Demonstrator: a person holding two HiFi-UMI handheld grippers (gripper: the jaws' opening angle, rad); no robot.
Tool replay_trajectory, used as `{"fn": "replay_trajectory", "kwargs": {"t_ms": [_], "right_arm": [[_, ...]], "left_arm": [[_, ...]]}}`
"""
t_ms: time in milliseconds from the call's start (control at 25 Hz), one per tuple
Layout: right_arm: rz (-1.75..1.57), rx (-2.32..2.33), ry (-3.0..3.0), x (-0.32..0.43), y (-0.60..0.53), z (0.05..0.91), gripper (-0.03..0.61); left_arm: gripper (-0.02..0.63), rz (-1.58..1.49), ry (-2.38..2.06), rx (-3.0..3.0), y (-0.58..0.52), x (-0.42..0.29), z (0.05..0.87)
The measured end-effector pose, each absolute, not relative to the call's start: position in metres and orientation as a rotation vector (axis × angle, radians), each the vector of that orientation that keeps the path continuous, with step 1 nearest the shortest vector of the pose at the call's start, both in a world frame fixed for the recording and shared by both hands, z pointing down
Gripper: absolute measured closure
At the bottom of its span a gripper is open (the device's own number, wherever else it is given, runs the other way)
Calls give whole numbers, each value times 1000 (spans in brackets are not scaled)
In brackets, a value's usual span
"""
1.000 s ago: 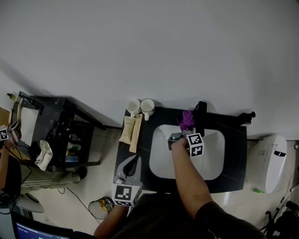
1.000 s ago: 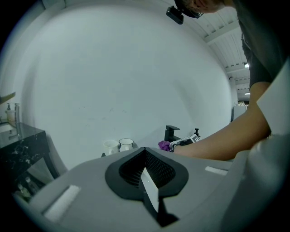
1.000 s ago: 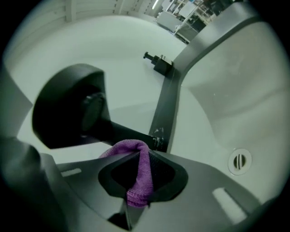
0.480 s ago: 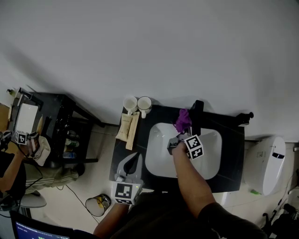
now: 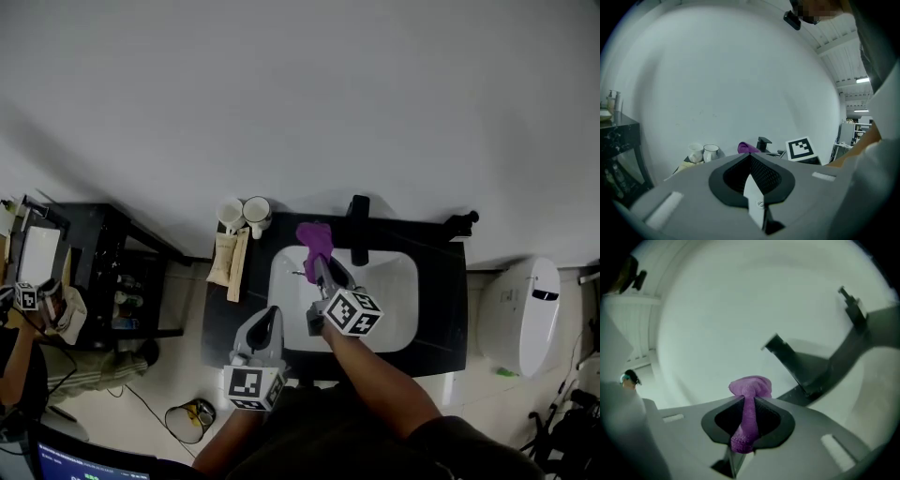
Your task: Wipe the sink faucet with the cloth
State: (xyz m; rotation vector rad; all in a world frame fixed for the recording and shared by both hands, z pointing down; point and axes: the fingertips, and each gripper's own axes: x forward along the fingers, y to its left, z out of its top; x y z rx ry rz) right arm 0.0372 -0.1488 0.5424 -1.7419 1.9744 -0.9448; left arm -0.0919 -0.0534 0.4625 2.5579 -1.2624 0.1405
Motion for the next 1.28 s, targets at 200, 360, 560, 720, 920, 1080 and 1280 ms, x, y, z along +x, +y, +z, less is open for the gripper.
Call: {"fn": "replay_trajectory", "kwargs": {"t_ms": [200,360,560,720,920,1080,1280], "right_arm": [[-599,-1764,2205,53,-120,467,518],[-299,-1888,2273,91,-88,424,517],[-71,-2078,2244,160,-45,393,517],[-37,-2147,2155,206,-16,378,518],[104,-2251,2164,227,5,373,520],[245,-2238,2217,217,8,360,520],[291,-2213,2247,209,9,353,520]], "left_arm": [[597,105,-1271,2559,-53,-76,458],[597,64,-1298,2537,-52,-62,452],[597,-24,-1375,2558,-58,-37,423],[597,-47,-1355,2628,-63,-17,405],[597,-27,-1351,2685,-60,-6,397],[597,1,-1371,2732,-57,-4,393],[597,34,-1381,2755,-53,-1,391]]}}
